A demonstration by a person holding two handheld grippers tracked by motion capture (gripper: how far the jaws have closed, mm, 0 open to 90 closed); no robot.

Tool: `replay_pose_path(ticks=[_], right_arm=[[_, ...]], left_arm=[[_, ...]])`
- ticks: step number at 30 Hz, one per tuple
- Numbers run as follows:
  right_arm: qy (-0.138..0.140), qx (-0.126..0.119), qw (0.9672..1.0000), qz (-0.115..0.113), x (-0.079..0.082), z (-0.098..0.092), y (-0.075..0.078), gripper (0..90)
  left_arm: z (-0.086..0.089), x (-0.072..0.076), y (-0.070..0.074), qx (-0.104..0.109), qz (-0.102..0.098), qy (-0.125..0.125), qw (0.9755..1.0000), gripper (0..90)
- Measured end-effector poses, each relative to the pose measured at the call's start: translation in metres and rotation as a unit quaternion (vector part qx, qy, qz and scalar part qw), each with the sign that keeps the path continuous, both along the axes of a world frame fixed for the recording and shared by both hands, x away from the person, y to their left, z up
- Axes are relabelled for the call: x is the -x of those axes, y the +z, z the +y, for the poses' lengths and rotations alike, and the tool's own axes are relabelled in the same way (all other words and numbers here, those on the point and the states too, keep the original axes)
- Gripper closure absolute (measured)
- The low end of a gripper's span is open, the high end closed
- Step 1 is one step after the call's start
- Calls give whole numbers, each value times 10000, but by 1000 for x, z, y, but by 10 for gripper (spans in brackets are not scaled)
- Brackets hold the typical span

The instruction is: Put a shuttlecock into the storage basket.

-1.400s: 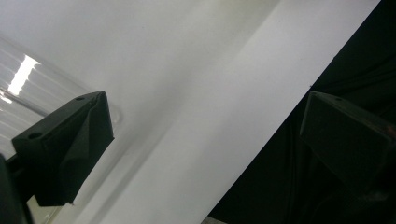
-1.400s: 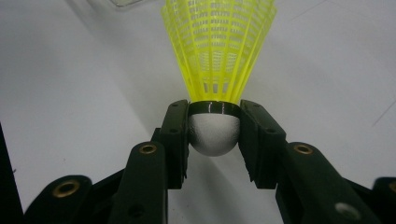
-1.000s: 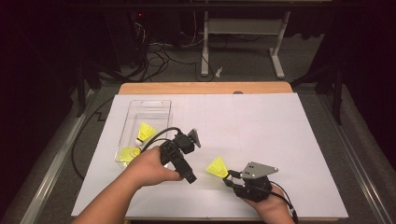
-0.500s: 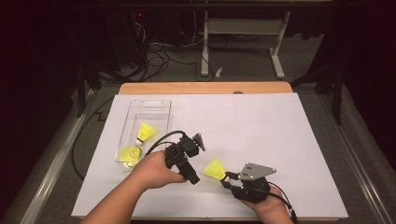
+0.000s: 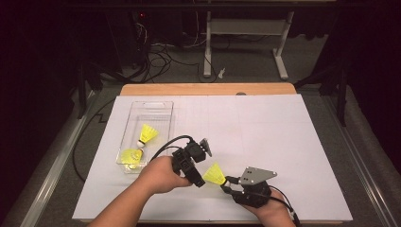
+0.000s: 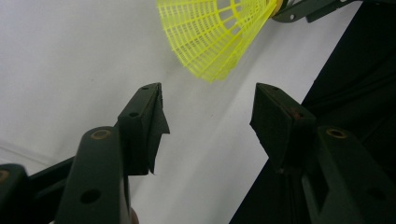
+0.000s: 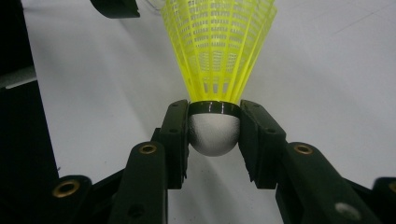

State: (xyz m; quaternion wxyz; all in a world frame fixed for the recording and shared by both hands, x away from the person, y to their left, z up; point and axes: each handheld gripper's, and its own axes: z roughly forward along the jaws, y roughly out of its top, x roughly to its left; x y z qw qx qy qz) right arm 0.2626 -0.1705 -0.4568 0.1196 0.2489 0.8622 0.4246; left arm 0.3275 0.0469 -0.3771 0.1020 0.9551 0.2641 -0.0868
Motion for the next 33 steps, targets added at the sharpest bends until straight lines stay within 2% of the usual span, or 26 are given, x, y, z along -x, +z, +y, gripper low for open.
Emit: replay_pose_path(ticks=[4, 10, 16, 24, 33], right_arm=[[84, 4, 10000, 1, 0, 2, -1, 658], [193, 25, 9998, 23, 2, 7, -1, 658], [300, 77, 9995, 21, 3, 13, -2, 658], [325, 78, 9994, 46, 3, 13, -2, 658], [314, 161, 9993, 80, 3, 14, -4, 657]], left_arm=[[-2, 0, -1, 35, 23, -54, 10000, 488], [-6, 2, -4, 8, -61, -160, 9999, 539], [-10, 4, -3, 44, -28, -312, 9995, 635], [-15, 7, -5, -11, 19, -550, 9985, 730], [-15, 6, -6, 125, 77, -626, 9979, 877]])
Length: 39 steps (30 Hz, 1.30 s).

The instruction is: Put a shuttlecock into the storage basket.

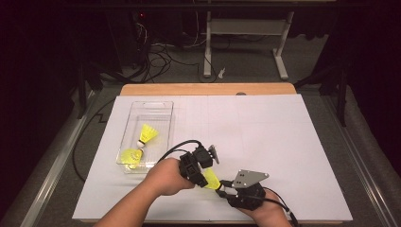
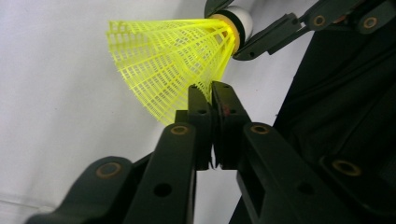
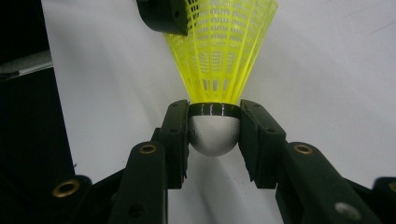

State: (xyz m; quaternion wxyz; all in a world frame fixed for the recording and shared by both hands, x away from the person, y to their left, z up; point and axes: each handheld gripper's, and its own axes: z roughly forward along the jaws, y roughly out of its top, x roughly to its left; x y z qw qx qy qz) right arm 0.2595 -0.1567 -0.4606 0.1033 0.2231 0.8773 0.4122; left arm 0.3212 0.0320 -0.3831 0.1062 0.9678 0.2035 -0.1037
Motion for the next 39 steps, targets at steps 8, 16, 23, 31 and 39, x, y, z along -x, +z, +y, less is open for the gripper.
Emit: replay_pose_path(ticks=[8, 16, 23, 31, 39], right_arm=[[38, 0, 10000, -12, -1, 1, -1, 653], [63, -15, 10000, -33, -2, 2, -2, 570], [5, -30, 10000, -85, -3, 2, -3, 459], [-133, -155, 9997, -116, -4, -2, -3, 349], [-373, -336, 9986, -145, -7, -15, -1, 274]], left_arm=[[1, 1, 1, 0, -28, -67, 10000, 895], [0, 2, 1, 64, -20, -73, 10000, 896], [1, 2, 2, 66, -35, -43, 10000, 895], [4, 1, 2, 64, -34, 22, 10000, 895], [11, -2, -1, 32, -28, 252, 9997, 893]])
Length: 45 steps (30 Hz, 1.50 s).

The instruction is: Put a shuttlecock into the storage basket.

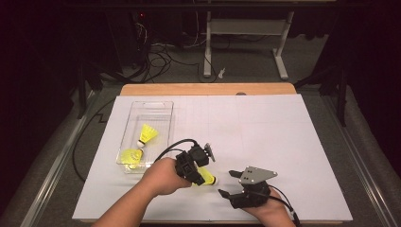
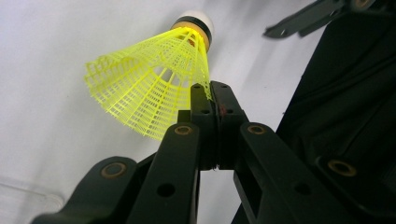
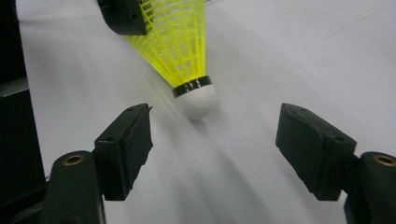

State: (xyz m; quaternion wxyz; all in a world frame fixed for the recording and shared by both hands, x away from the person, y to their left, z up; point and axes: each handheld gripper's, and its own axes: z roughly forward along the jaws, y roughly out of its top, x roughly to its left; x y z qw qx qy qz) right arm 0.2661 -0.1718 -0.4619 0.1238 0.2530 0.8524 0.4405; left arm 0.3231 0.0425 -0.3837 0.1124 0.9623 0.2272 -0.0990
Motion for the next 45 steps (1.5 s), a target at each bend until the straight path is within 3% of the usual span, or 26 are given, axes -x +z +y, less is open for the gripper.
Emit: replay_pose_path(ticks=[10, 21, 34, 38, 45], right_arm=[[-472, -313, 9984, 56, -6, -22, 2, 170], [-1003, -590, 9932, -30, -10, -49, 6, 103], [-1381, -541, 9889, -126, -12, -72, 8, 4], [-1562, -589, 9858, -183, -13, -75, 9, 2], [-1561, -612, 9855, -250, -12, -76, 10, 3]], left_arm=[[9, -3, -4, -58, 26, 202, 9998, 891], [12, -5, -4, -40, -5, 361, 9993, 891], [12, -4, -4, -16, 5, 354, 9994, 891], [12, -5, -3, 30, -13, 384, 9993, 891], [18, -6, 9, 104, -22, 421, 9991, 892]])
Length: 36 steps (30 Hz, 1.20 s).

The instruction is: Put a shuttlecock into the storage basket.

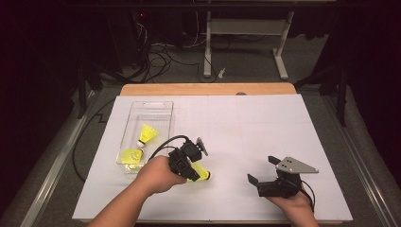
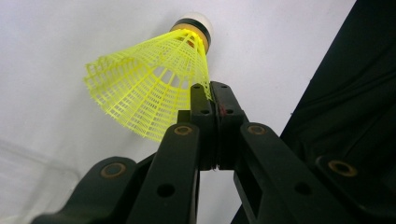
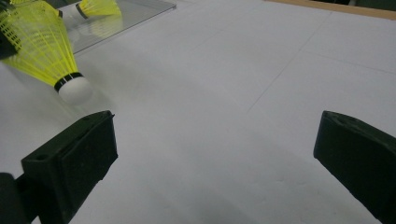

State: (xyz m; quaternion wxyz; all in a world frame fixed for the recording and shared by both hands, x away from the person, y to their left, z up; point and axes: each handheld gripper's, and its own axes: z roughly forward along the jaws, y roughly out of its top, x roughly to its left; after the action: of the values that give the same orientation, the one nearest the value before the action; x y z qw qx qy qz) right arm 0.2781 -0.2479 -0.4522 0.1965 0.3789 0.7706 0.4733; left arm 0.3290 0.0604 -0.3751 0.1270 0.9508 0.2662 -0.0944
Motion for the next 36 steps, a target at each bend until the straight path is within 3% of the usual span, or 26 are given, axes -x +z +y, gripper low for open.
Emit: replay_pose_path(ticks=[10, 18, 28, 36], right_arm=[[3, 26, 10000, 0, 0, 0, -1, 3], [30, 74, 10000, 4, 0, 1, -1, 3], [53, 95, 9999, -2, 0, 2, -1, 3], [59, 93, 9999, 0, 0, 2, -1, 3]], left_arm=[[18, -4, 27, 98, -75, 186, 9998, 891], [44, -10, 48, 159, -157, 453, 9987, 892], [73, -14, 63, 180, -250, 750, 9967, 892], [101, -18, 70, 144, -324, 1087, 9934, 892]])
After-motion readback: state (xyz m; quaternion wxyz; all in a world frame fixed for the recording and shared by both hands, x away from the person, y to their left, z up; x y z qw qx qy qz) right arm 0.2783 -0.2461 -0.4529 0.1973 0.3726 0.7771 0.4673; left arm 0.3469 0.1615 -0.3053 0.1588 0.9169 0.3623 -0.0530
